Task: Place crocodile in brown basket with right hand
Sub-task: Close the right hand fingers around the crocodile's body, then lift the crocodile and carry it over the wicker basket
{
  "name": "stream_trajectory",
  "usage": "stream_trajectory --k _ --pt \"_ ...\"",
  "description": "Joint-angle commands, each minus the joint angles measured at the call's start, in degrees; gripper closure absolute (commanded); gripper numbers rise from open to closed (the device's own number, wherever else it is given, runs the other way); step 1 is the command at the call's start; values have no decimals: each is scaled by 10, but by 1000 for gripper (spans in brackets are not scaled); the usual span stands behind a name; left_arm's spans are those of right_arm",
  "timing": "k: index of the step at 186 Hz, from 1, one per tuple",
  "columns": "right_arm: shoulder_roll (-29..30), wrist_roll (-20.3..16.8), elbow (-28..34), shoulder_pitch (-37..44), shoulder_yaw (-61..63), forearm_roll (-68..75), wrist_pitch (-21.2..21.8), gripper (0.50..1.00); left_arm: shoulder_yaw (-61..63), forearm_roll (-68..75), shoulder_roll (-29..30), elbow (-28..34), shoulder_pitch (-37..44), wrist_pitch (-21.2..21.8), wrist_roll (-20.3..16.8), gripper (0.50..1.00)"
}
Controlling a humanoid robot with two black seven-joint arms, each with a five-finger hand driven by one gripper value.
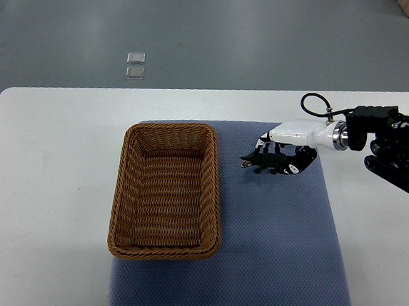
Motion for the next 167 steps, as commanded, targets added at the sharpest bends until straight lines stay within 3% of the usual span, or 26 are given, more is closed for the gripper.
stream_trajectory --k 1,167 --pt "-4 4 -1 0 6 11 0 989 0 0 0 0 -1 0 0 500" --pt "-9 38 -14 11 37 42 1 1000 0 0 0 0 0 0 0 500"
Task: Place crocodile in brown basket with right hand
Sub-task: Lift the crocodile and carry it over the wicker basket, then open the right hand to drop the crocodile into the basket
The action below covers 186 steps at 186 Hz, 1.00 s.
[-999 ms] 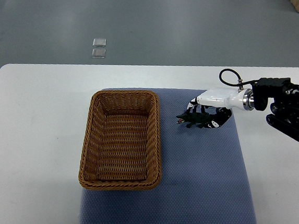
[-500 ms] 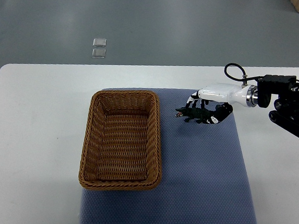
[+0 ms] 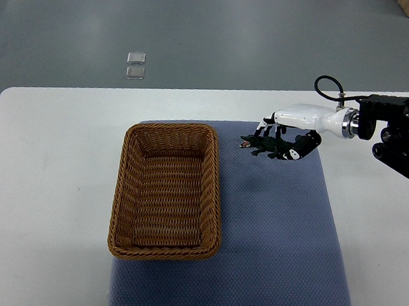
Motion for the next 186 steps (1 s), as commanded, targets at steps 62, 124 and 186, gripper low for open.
stream_trajectory --k 62,124,186 --pt "14 11 14 66 0 9 5 1000 0 0 0 0 0 0 0 500" --pt "91 11 59 112 -8 -1 5 1000 0 0 0 0 -1 0 0 500" --pt "169 9 65 106 -14 -58 2 987 0 0 0 0 0 0 0 500"
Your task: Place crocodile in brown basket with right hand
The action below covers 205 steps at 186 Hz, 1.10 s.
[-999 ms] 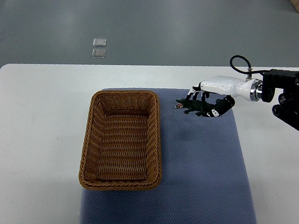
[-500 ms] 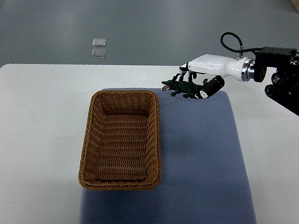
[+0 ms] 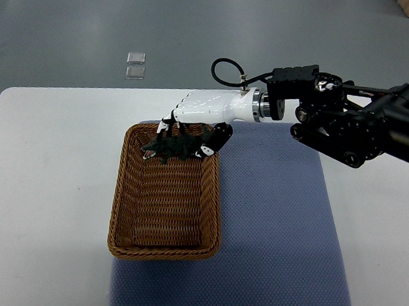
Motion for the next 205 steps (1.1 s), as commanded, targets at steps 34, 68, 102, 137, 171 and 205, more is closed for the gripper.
stream_trajectory --k 34,68,102,137,171,205 --pt "26 -5 -5 -12 -24 -5 -3 812 0 0 0 0 0 0 0 500" --pt "21 -6 -8 -25 -20 -1 -3 583 0 0 0 0 0 0 0 500" --pt "0 -4 -9 -24 7 35 5 583 0 0 0 0 0 0 0 500" --pt "-37 -12 -13 -26 64 162 82 583 0 0 0 0 0 0 0 500" --pt "-73 -64 -34 -72 134 311 132 583 0 0 0 0 0 0 0 500" --pt "-88 -102 -74 -116 165 443 186 581 0 0 0 0 0 0 0 500"
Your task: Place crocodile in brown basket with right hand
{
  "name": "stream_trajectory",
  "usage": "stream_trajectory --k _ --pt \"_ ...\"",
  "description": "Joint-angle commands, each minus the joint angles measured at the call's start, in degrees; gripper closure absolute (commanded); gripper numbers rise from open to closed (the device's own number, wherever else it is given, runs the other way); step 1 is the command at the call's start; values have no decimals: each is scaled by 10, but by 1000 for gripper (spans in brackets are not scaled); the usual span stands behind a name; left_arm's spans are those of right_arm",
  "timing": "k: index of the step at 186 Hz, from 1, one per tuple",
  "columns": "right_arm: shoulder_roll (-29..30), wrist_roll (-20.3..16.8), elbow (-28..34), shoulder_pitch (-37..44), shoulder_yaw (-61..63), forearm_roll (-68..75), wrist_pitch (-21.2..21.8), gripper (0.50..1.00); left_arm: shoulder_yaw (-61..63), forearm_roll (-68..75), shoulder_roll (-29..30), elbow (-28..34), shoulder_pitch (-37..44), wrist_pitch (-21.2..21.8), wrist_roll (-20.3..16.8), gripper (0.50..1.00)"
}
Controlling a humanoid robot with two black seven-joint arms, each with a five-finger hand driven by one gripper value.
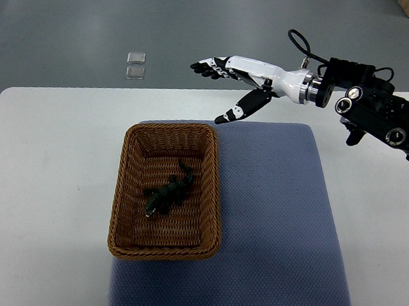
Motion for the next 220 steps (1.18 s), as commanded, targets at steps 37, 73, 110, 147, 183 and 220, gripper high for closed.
stream_trajectory --k 37,73,110,147,183,220 --pt "-9 -65 -49 -77 44 248 61 581 0 0 0 0 -1 0 0 500" --pt "-21 -117 -50 -128 58 420 79 581 0 0 0 0 0 0 0 500" --pt "-18 -155 -51 -150 60 529 77 581 0 0 0 0 0 0 0 500" --pt "-12 -152 -91 -158 61 533 74 572 0 0 0 0 -1 0 0 500" --pt "-11 -150 -93 -165 61 533 76 570 0 0 0 0 0 0 0 500" --pt "-11 -148 -93 -173 71 534 77 570 0 0 0 0 0 0 0 500"
